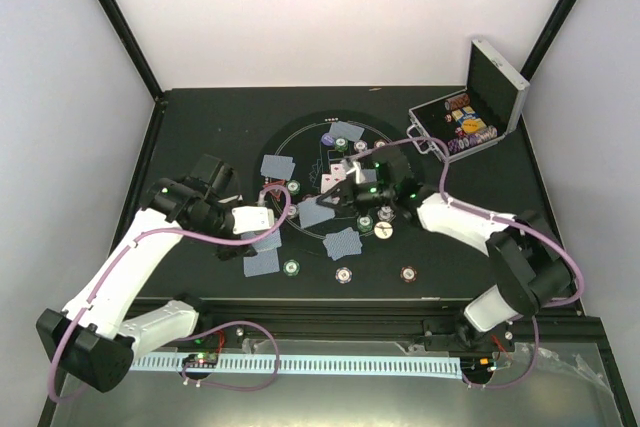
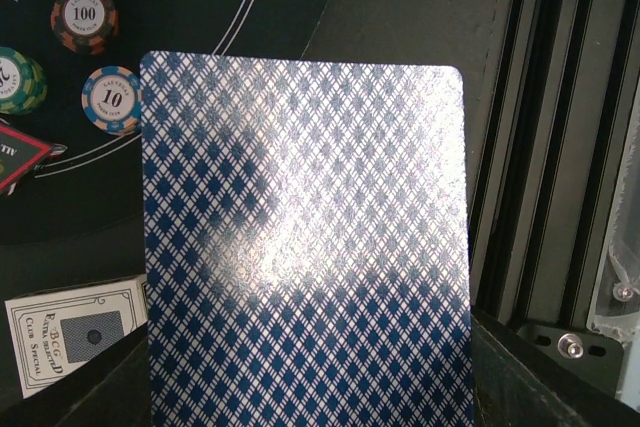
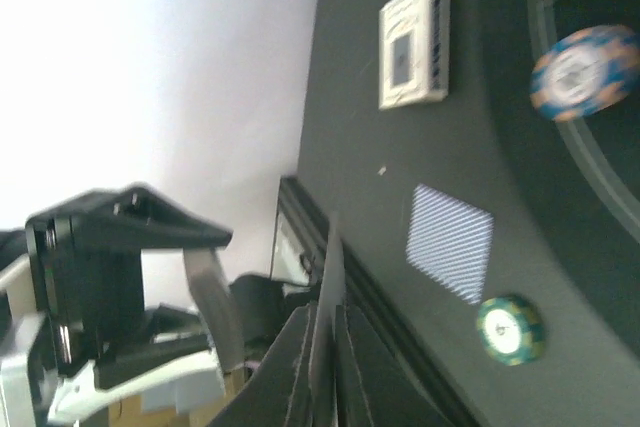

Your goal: Distribute texas hold em gaming equipment

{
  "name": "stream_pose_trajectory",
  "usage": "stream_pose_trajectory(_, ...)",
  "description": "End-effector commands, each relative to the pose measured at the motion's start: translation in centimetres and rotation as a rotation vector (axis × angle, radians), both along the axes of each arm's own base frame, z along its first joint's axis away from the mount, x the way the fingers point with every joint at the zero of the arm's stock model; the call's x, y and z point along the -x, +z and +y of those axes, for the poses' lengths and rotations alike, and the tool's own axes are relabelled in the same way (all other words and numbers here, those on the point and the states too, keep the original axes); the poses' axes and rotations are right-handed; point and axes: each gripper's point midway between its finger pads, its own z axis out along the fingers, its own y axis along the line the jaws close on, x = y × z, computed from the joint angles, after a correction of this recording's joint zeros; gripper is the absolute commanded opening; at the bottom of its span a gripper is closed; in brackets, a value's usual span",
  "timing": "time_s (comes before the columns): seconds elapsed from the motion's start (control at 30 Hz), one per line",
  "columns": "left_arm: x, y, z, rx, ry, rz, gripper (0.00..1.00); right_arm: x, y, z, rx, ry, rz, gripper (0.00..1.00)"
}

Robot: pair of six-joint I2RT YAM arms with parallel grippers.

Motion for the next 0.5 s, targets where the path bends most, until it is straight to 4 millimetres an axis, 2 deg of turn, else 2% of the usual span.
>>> stream_pose_trajectory(0.0,-0.9,-0.4,0.2,0.000,0.028,-0.006,0.02,-3.7,-1.1,-3.9,0.072,-0.070,-0.004,0.08)
stream_pose_trajectory(0.13,-2.1,-1.4,1.2,-0.019,0.068,-0.005,0.02,-9.4,-3.1,-8.2,0.189,-0.185,-0.033,0.07)
stream_pose_trajectory(0.27,-2.5,-3.5,3.2,-0.057,0.109,0.025,0.02,-14.3,-6.2,-11.8,0.357,-0.285,-0.025,0.06)
stream_pose_trajectory(0.37,-2.8,-5.0,5.2,-0.087,0.145,0.024,0.02,-16.9,-8.1,-12.5,0.412,-0.301,-0.003,0.07)
stream_pose_trajectory(0.47,-2.9,-6.4,7.2,-0.111,0.180,0.047,0.02,-18.6,-10.0,-13.0,0.453,-0.306,0.024,0.06)
